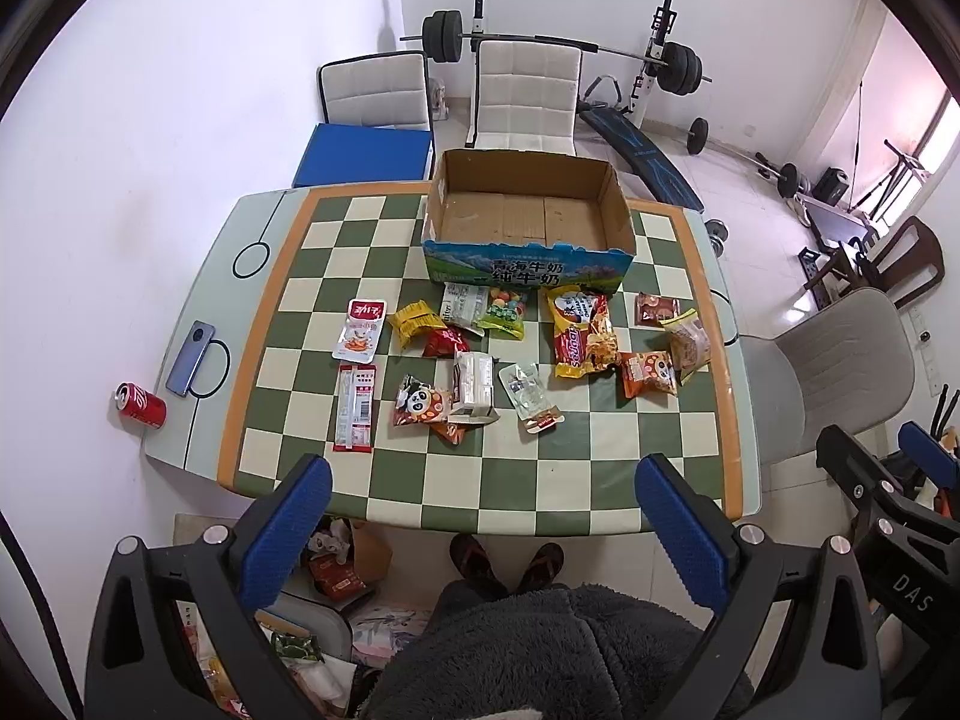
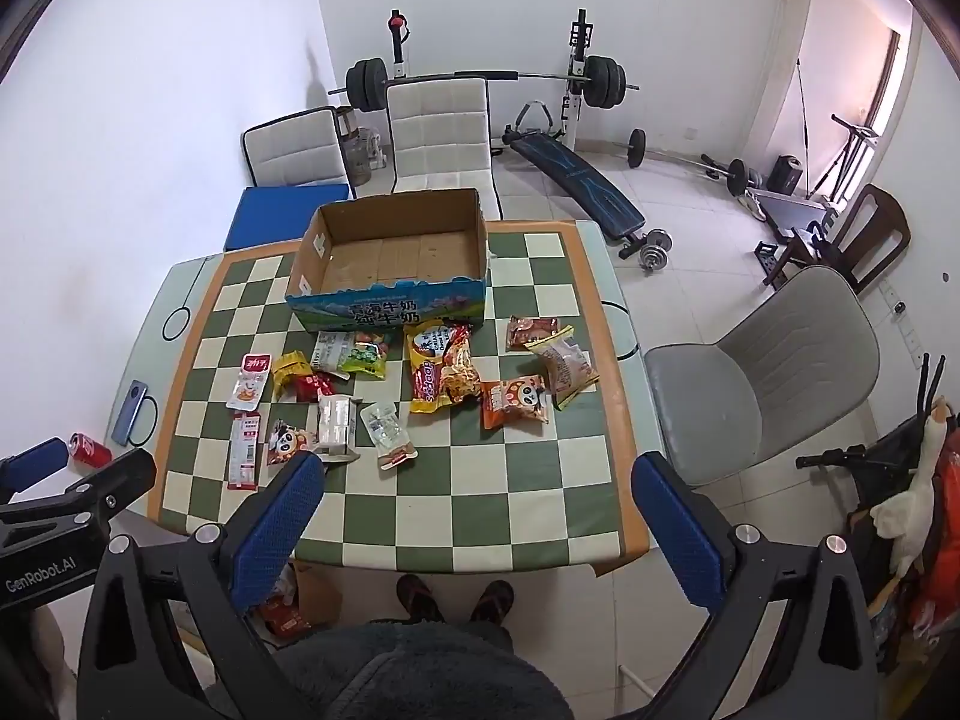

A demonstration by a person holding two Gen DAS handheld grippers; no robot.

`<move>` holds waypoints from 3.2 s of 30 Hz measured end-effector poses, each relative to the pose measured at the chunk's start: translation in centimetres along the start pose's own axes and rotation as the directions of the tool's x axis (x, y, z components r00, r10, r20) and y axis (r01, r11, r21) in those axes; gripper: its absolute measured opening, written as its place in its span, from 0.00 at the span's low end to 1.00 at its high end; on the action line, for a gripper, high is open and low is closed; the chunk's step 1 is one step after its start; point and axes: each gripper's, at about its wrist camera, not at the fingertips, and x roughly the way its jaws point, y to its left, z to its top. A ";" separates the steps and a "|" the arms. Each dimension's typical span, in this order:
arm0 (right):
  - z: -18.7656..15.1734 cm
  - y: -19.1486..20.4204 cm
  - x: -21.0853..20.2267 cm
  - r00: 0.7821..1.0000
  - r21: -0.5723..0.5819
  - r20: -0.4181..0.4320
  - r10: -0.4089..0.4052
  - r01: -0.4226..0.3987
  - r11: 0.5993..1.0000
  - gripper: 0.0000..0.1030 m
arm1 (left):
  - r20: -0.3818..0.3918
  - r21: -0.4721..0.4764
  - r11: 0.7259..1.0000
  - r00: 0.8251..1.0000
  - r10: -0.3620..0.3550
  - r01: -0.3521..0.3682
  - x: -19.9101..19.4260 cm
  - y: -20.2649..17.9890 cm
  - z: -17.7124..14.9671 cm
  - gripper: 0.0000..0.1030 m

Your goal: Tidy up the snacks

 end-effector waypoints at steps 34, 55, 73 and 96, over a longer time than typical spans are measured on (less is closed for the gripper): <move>1.5 0.4 -1.1 1.000 0.008 0.015 0.026 -0.026 1.000 1.00 | 0.006 0.001 1.000 1.000 -0.004 0.004 -0.5 -0.4 0.8 1.00; 2.3 0.0 -0.4 0.999 0.018 0.007 0.046 -0.046 0.999 1.00 | 0.004 -0.001 1.000 1.000 -0.011 0.011 -0.1 -1.1 1.9 1.00; 2.5 -0.7 0.4 0.998 0.025 0.005 0.058 -0.058 0.998 1.00 | 0.002 0.000 1.000 1.000 -0.012 0.012 0.1 -1.1 2.0 1.00; 6.5 0.6 32.6 0.899 0.103 -0.383 0.212 -0.187 0.977 1.00 | -0.368 -0.133 0.991 0.929 -0.030 -0.020 29.6 4.2 6.1 1.00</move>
